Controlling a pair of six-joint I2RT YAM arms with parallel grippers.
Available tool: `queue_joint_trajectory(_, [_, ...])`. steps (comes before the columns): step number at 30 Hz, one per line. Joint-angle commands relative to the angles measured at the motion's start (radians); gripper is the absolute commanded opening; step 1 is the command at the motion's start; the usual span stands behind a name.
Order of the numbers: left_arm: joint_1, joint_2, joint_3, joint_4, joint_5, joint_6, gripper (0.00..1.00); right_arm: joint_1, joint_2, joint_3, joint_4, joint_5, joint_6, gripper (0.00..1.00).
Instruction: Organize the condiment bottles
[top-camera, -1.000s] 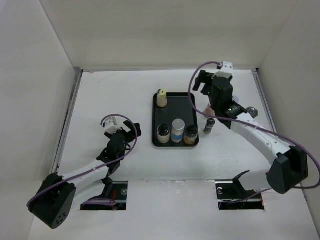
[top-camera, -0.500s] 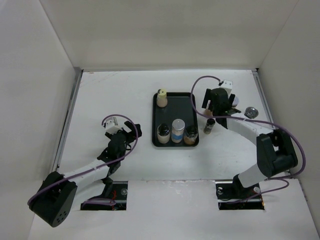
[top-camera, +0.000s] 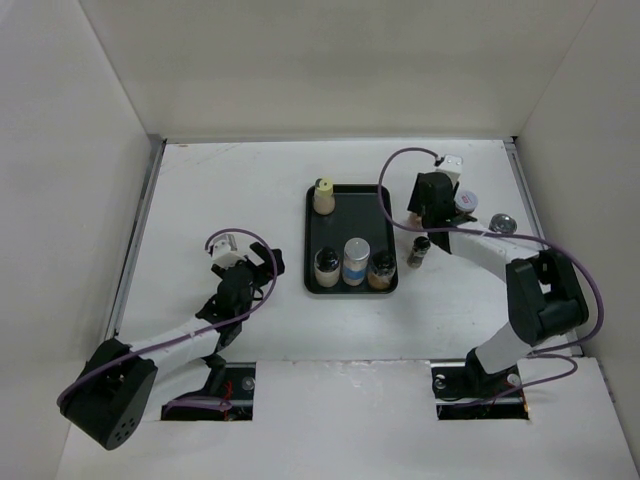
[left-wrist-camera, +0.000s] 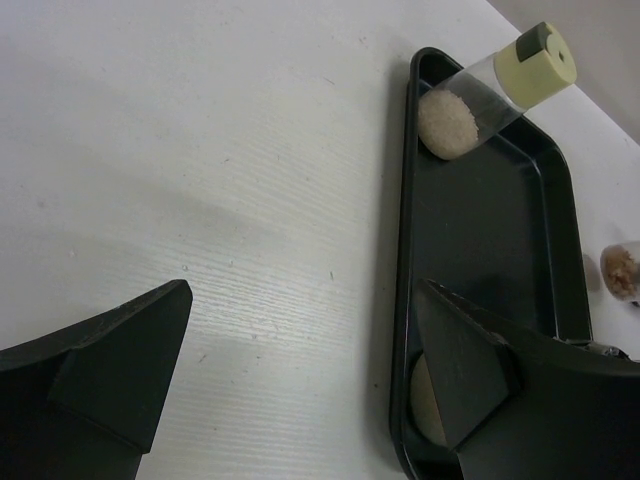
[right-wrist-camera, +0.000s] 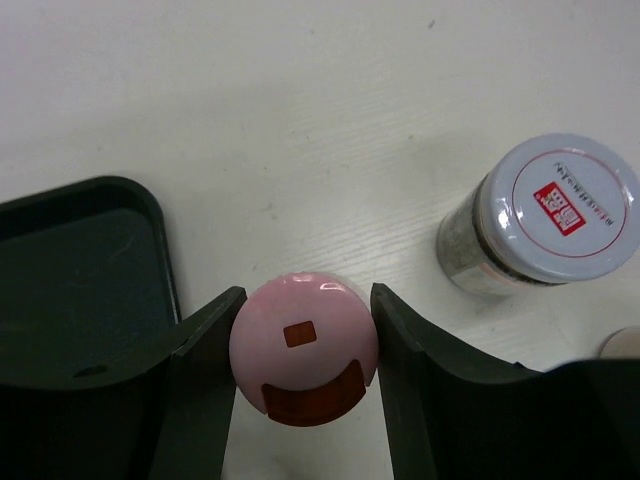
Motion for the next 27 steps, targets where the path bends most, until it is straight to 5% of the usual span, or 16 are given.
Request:
queue_joint_trajectory(1, [0.0,0.001,0.005,0.06,0.001,-0.01,0.94,0.039,-0.065,0.084,0.105,0.026,-0.03,0.56])
queue_joint_trajectory(12, [-0.007,0.06,0.016,0.057,-0.005,-0.02,0.94,0.162,0.137,0.306,0.093,-0.087,-0.043,0.56])
queue_joint_trajectory(18, [0.008,0.027,0.064,-0.089,0.003,-0.023,0.94,0.171,0.246,0.406,0.054,-0.123,-0.053,0.56])
queue_joint_trajectory(27, [0.025,-0.004,0.094,-0.163,-0.017,-0.02,0.94,0.161,0.328,0.425,0.036,-0.122,-0.049,0.56])
